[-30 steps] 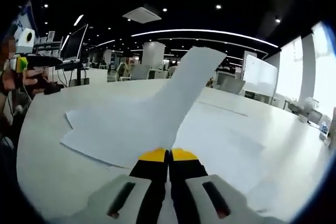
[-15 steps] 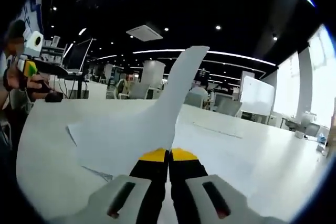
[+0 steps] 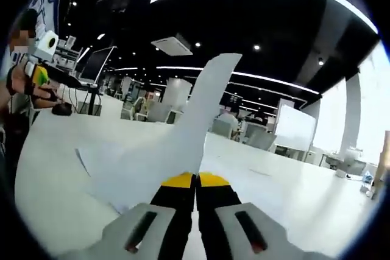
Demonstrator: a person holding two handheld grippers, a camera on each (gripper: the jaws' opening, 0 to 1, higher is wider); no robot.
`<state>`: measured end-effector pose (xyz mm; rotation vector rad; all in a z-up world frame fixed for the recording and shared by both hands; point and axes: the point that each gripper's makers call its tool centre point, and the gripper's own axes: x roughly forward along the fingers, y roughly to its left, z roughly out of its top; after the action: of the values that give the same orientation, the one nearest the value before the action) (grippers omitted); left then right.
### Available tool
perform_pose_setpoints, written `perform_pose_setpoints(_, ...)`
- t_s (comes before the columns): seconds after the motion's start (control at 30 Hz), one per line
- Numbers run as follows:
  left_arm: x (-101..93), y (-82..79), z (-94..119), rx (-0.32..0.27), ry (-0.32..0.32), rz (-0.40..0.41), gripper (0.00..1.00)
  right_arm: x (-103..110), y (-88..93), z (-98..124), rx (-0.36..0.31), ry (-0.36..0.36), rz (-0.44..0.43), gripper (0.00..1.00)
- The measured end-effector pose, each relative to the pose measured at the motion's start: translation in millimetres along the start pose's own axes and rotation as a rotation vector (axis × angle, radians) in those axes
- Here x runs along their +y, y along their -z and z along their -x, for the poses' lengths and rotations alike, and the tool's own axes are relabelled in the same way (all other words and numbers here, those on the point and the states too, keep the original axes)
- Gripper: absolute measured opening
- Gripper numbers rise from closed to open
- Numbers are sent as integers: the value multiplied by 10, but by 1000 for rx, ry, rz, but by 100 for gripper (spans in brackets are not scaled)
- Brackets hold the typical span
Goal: Organize the stack of printing papers by aligning and flattening the scattered papers on the table
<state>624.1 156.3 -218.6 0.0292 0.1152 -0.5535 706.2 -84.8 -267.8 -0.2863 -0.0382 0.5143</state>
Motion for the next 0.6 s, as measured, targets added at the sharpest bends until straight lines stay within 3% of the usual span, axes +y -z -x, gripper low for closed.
perform_pose_setpoints(0.33, 40, -5, 38, -3, -16, 1, 93, -122, -378, 82, -79, 19, 28, 0)
perform_pose_setpoints(0.6, -16, -28, 25, -6, -1, -3, 93, -135, -544, 147, -97, 16, 50, 0)
